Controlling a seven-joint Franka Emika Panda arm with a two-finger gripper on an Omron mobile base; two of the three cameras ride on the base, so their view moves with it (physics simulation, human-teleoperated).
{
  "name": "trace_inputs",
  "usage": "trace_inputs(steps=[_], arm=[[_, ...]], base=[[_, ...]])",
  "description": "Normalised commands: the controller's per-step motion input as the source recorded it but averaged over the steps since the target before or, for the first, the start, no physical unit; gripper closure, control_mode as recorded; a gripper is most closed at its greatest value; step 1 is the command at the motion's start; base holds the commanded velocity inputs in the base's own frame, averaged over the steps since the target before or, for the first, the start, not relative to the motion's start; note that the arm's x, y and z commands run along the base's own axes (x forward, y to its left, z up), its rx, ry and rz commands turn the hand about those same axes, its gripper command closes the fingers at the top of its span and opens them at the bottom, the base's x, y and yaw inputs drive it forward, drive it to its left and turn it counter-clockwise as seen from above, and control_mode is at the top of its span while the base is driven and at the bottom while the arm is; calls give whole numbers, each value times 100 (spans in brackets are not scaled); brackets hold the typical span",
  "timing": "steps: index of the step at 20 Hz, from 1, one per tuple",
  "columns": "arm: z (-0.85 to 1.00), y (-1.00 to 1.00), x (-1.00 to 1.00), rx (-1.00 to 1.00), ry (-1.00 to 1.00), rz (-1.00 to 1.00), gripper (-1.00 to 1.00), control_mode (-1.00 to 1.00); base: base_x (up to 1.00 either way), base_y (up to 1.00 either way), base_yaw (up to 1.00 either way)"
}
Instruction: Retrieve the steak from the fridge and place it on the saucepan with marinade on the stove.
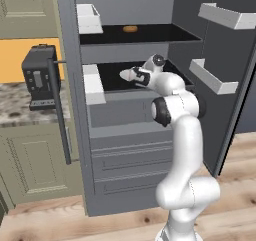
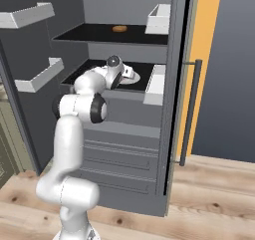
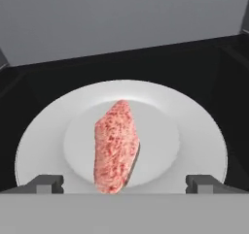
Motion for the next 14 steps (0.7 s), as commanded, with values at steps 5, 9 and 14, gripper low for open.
trace_inputs(steps=[5, 9, 14], arm=[[-25, 18, 57, 0, 1, 0, -100, -100], [-33, 24, 44, 0, 5, 0, 100, -100], [-35, 29, 43, 0, 6, 0, 100, -100]], base=[[0, 0, 0], [0, 0, 0], [0, 0, 0]])
